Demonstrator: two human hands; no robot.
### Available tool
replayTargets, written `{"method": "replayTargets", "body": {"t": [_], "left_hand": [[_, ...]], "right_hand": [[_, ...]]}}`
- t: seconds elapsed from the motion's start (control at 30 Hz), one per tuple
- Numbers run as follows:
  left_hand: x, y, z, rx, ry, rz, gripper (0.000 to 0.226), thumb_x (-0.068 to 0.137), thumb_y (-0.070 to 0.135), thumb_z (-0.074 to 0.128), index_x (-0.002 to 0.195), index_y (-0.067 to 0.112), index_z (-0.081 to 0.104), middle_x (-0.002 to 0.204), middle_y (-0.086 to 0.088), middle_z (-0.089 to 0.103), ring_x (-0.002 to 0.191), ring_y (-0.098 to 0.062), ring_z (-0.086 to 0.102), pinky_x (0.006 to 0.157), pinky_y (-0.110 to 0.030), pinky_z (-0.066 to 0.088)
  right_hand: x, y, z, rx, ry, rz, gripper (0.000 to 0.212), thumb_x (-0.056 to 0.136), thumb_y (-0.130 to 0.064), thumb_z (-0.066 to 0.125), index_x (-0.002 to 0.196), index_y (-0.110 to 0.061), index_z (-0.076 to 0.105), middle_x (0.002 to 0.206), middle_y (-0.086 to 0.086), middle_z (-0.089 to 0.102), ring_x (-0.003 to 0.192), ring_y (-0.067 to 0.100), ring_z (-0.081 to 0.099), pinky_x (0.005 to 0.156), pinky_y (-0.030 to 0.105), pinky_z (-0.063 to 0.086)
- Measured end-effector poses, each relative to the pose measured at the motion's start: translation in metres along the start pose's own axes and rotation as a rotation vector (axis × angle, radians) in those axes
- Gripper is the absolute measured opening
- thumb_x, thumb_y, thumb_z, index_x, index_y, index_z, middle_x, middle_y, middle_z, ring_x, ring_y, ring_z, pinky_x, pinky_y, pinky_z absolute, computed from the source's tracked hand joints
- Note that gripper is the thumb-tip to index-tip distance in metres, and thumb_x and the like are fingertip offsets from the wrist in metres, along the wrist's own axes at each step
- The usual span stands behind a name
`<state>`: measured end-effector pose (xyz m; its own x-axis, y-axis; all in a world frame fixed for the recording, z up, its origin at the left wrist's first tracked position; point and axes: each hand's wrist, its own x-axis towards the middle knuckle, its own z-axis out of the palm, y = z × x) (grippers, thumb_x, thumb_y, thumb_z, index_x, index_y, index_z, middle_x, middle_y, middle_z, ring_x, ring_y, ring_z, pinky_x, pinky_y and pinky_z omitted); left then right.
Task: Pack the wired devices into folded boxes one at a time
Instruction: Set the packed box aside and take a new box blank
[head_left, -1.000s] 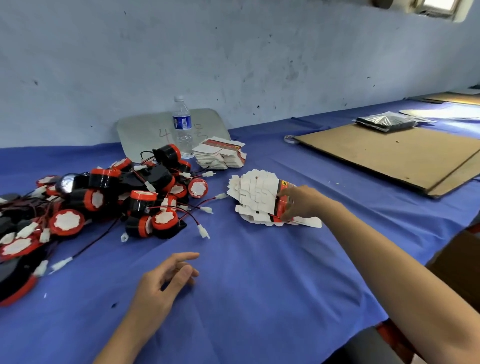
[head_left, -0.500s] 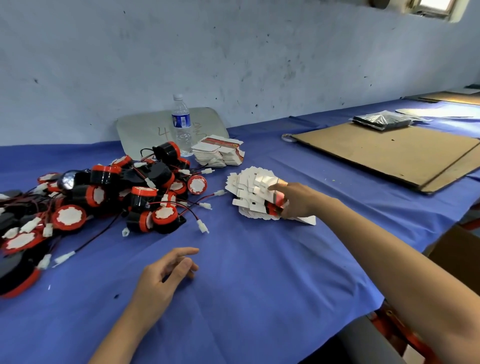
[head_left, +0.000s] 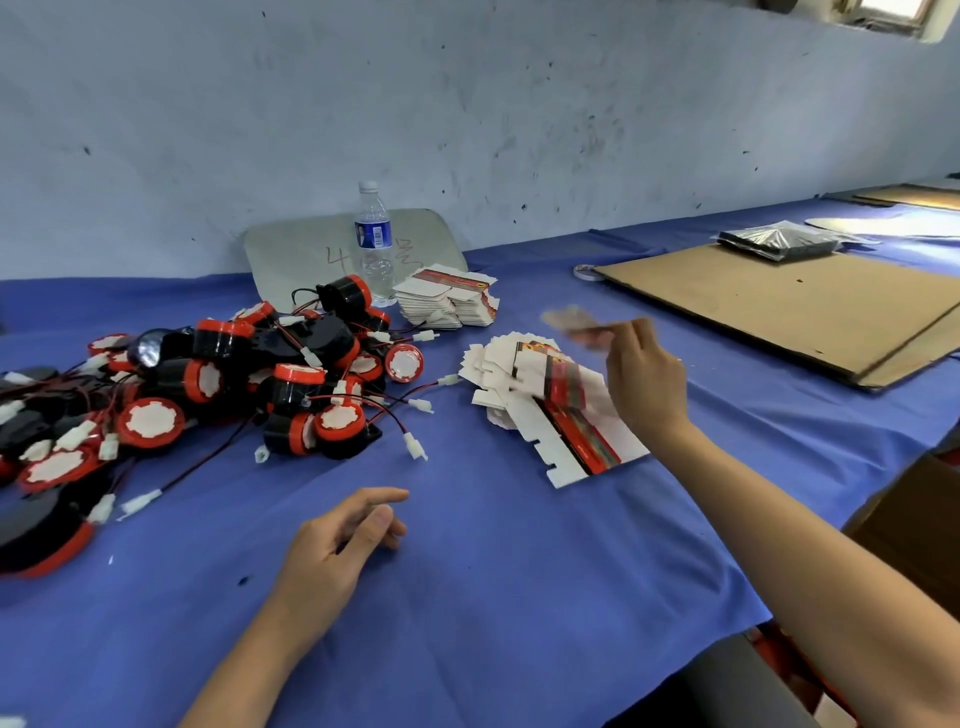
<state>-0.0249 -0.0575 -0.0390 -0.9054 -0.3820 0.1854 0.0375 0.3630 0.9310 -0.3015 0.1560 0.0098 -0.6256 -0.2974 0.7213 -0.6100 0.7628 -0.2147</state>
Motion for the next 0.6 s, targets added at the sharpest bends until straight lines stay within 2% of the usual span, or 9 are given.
{"method": "replayTargets", "body": {"t": [0.1,0.17,0.23,0.3,0.4,0.43,0.5,0.57,0.6], "left_hand": [[0.001,-0.002,0.001,0.023,0.029,0.007,0.034,0.084,0.043,0.049,0.112,0.032,0.064,0.093,0.005,0.07,0.083,-0.01,0.068,0.087,-0.031,0.051],[0.004,-0.005,0.002,0.036,0.069,0.014,0.04,0.082,0.044,0.052,0.122,0.041,0.054,0.1,0.013,0.068,0.088,-0.008,0.068,0.086,-0.027,0.052],[0.007,-0.005,0.001,-0.009,0.139,0.027,0.055,0.083,0.046,0.059,0.133,0.052,0.037,0.112,0.019,0.064,0.098,-0.005,0.065,0.083,-0.023,0.05],[0.009,-0.002,0.0,-0.1,0.246,0.054,0.074,0.085,0.05,0.067,0.139,0.059,0.018,0.128,0.025,0.053,0.111,0.0,0.059,0.087,-0.024,0.048],[0.01,0.003,-0.004,-0.196,0.411,0.105,0.086,0.084,0.045,0.066,0.14,0.062,0.003,0.138,0.032,0.039,0.122,0.006,0.049,0.104,-0.034,0.041],[0.01,0.003,-0.005,-0.227,0.44,0.118,0.086,0.087,0.045,0.066,0.142,0.06,0.003,0.141,0.031,0.038,0.124,0.005,0.047,0.107,-0.034,0.038],[0.01,0.001,-0.008,-0.27,0.463,0.149,0.09,0.083,0.05,0.064,0.15,0.048,0.004,0.143,0.029,0.042,0.129,0.004,0.045,0.103,-0.023,0.04],[0.012,0.001,-0.012,-0.289,0.479,0.152,0.093,0.081,0.053,0.062,0.154,0.037,0.006,0.137,0.034,0.046,0.128,0.006,0.045,0.096,-0.015,0.042],[0.013,0.001,-0.011,-0.299,0.482,0.158,0.089,0.083,0.049,0.062,0.154,0.035,0.009,0.137,0.032,0.047,0.128,0.005,0.045,0.096,-0.018,0.042]], "right_hand": [[-0.001,-0.023,-0.006,0.158,0.268,-0.006,0.025,0.089,0.009,0.05,0.111,-0.004,0.054,0.102,0.023,0.062,0.052,0.04,0.05,0.046,0.03,0.03],[0.0,-0.047,-0.009,0.28,0.321,-0.023,0.031,0.091,0.006,0.048,0.111,-0.018,0.042,0.097,0.019,0.065,0.056,0.037,0.052,0.049,0.029,0.031],[-0.004,-0.076,-0.012,0.446,0.35,0.002,0.029,0.093,-0.001,0.046,0.111,-0.022,0.04,0.085,0.009,0.065,0.061,0.031,0.053,0.053,0.028,0.03],[-0.015,-0.112,-0.013,0.739,0.273,0.084,0.026,0.092,-0.009,0.045,0.112,-0.026,0.046,0.078,-0.004,0.063,0.064,0.021,0.055,0.055,0.031,0.037],[-0.042,-0.166,-0.003,1.176,-0.064,0.211,0.033,0.088,-0.01,0.047,0.11,-0.034,0.051,0.079,-0.011,0.068,0.068,0.004,0.061,0.063,0.028,0.05],[-0.054,-0.18,0.002,1.229,-0.169,0.22,0.037,0.09,-0.009,0.047,0.113,-0.037,0.051,0.082,-0.006,0.069,0.072,0.008,0.062,0.067,0.033,0.051],[-0.073,-0.196,0.012,1.255,-0.284,0.21,0.042,0.092,-0.009,0.049,0.121,-0.039,0.05,0.092,0.0,0.071,0.081,0.01,0.063,0.077,0.034,0.052],[-0.081,-0.199,0.019,1.296,-0.334,0.212,0.043,0.093,-0.018,0.051,0.134,-0.032,0.047,0.106,-0.007,0.07,0.095,0.009,0.064,0.088,0.033,0.052],[-0.082,-0.197,0.021,1.311,-0.351,0.205,0.047,0.093,-0.025,0.052,0.139,-0.029,0.044,0.111,-0.012,0.068,0.1,0.007,0.064,0.091,0.031,0.051]]}}
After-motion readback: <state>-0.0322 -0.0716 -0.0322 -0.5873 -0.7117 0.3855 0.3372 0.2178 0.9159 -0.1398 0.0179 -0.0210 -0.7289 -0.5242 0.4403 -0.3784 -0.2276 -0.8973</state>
